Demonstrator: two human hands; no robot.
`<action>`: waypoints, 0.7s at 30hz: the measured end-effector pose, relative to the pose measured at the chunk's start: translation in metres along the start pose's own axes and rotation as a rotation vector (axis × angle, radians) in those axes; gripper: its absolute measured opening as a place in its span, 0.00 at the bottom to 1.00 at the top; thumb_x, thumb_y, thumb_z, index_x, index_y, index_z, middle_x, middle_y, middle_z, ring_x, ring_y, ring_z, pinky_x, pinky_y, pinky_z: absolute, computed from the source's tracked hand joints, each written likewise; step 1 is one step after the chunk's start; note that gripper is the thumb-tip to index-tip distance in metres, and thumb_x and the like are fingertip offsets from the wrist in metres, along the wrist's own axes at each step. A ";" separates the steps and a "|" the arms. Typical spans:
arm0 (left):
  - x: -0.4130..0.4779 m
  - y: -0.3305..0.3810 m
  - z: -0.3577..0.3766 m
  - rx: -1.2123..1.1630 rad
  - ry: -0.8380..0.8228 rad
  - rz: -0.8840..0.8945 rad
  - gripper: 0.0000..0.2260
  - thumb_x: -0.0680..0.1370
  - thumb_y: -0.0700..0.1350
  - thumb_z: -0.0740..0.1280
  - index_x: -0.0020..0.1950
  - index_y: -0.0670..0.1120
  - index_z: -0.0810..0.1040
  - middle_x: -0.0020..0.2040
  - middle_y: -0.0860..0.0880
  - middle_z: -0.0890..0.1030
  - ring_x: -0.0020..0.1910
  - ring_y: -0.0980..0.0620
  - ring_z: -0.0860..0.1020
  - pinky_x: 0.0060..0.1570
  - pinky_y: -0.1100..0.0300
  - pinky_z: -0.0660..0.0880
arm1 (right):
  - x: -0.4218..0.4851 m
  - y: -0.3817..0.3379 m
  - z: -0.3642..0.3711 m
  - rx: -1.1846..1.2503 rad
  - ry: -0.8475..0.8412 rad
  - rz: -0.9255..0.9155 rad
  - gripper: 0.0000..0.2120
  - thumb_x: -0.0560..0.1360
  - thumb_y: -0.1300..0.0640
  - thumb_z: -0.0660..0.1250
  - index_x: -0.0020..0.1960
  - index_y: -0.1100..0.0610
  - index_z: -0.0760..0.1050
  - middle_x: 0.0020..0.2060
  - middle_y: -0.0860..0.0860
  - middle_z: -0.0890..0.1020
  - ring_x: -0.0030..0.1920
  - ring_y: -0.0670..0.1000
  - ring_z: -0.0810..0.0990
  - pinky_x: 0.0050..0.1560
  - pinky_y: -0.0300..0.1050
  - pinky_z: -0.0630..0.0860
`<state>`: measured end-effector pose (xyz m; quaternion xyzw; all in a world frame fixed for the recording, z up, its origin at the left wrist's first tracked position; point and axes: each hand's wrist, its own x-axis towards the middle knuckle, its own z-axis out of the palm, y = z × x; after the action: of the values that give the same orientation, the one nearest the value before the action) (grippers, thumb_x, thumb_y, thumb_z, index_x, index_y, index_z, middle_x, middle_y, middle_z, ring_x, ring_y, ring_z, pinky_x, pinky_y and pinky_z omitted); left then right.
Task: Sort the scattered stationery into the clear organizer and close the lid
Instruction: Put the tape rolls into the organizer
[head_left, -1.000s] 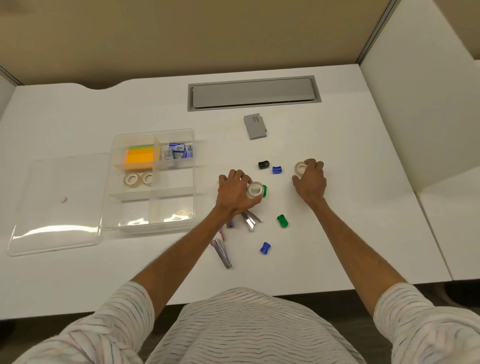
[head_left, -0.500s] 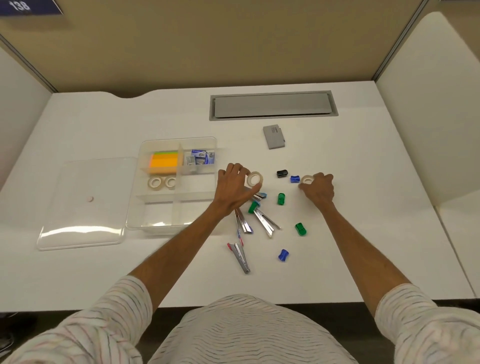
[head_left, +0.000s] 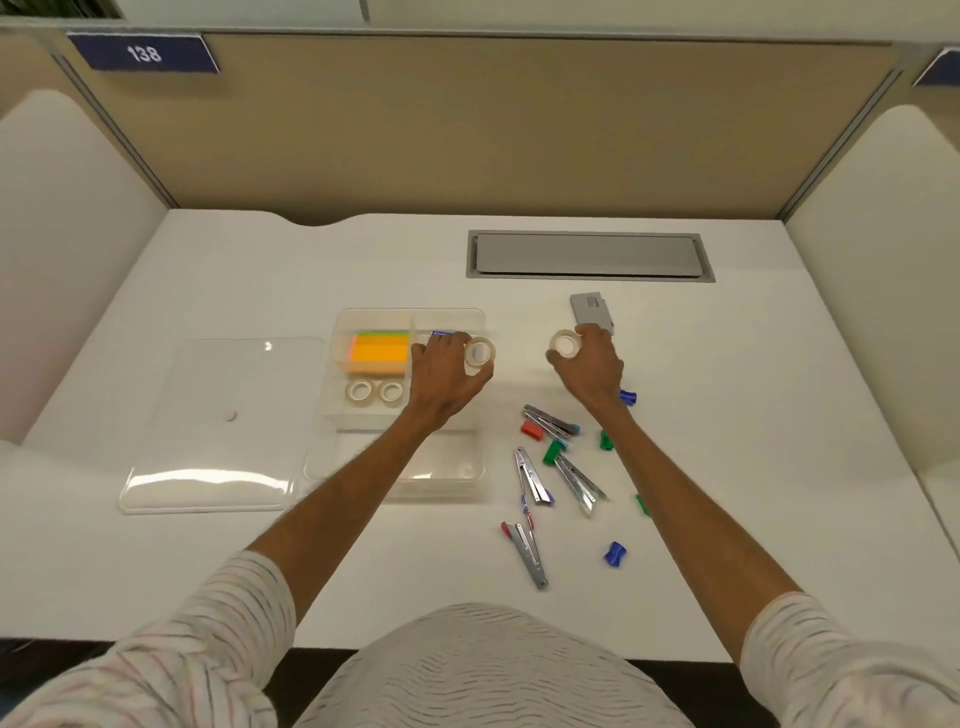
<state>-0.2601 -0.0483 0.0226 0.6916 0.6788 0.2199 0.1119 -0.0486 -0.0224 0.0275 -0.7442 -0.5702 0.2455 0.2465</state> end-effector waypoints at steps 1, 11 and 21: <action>0.002 -0.007 -0.005 0.001 0.009 -0.016 0.20 0.74 0.58 0.67 0.59 0.45 0.76 0.55 0.47 0.81 0.58 0.46 0.76 0.56 0.50 0.65 | -0.001 -0.010 0.006 0.007 -0.015 -0.020 0.28 0.71 0.49 0.72 0.66 0.57 0.69 0.63 0.56 0.74 0.62 0.58 0.75 0.61 0.54 0.70; -0.003 -0.086 -0.050 0.102 0.019 -0.155 0.21 0.72 0.55 0.67 0.60 0.44 0.76 0.56 0.47 0.80 0.59 0.45 0.73 0.56 0.50 0.63 | -0.022 -0.091 0.075 0.001 -0.151 -0.251 0.23 0.69 0.48 0.73 0.60 0.55 0.73 0.57 0.52 0.76 0.59 0.55 0.76 0.58 0.55 0.72; -0.025 -0.140 -0.072 0.192 -0.036 -0.118 0.20 0.71 0.55 0.68 0.58 0.45 0.76 0.52 0.46 0.78 0.57 0.44 0.72 0.52 0.50 0.66 | -0.050 -0.129 0.126 -0.035 -0.281 -0.421 0.26 0.67 0.47 0.75 0.61 0.55 0.76 0.60 0.52 0.75 0.62 0.53 0.75 0.60 0.54 0.71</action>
<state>-0.4173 -0.0757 0.0185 0.6618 0.7342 0.1344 0.0702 -0.2349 -0.0308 0.0197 -0.5718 -0.7454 0.2799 0.1977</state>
